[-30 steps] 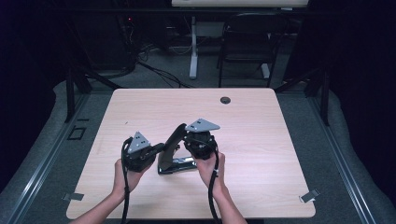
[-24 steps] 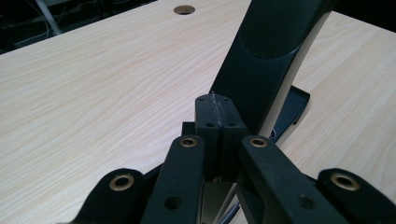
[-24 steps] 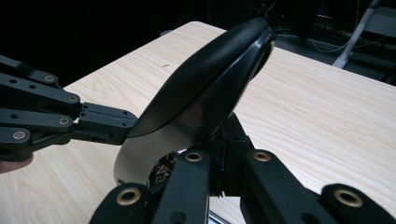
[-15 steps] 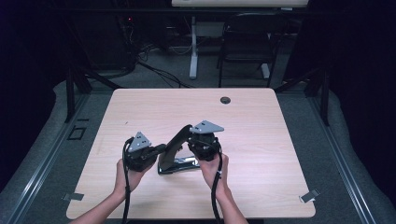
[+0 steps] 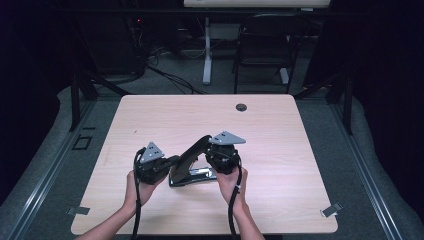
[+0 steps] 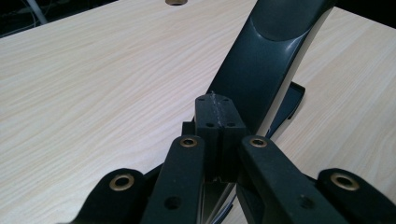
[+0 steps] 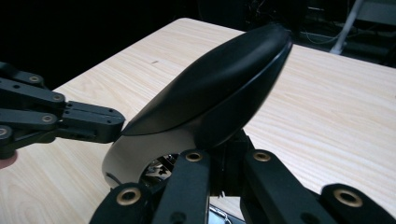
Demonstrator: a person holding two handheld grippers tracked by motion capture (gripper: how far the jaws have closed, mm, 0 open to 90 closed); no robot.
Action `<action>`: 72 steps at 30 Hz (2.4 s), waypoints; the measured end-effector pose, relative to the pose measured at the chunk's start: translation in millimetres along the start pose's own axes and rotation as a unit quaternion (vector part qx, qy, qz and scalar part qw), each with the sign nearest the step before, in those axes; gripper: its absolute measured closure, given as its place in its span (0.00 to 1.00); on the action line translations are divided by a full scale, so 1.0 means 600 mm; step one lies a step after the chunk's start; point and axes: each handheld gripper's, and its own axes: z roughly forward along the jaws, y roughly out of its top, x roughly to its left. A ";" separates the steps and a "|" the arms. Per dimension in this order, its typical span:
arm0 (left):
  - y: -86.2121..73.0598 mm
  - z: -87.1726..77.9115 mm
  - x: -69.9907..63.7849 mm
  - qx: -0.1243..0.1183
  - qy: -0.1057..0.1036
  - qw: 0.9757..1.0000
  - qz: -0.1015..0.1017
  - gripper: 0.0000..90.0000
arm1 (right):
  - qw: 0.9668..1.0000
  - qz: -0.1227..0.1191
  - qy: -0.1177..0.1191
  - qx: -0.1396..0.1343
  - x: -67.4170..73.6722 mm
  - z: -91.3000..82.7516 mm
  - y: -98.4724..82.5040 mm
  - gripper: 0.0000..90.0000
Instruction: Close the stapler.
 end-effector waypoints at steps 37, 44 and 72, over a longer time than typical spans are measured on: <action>0.006 0.040 -0.027 0.021 -0.011 0.999 0.026 1.00 | 0.997 0.069 -0.025 0.027 -0.065 0.007 -0.087 1.00; 0.004 0.047 -0.029 0.023 -0.014 0.999 0.027 1.00 | 0.996 0.081 -0.024 0.032 -0.074 0.012 -0.102 1.00; 0.000 0.067 -0.040 0.039 -0.017 0.998 0.042 1.00 | 0.988 0.143 -0.015 0.056 -0.103 0.032 -0.152 1.00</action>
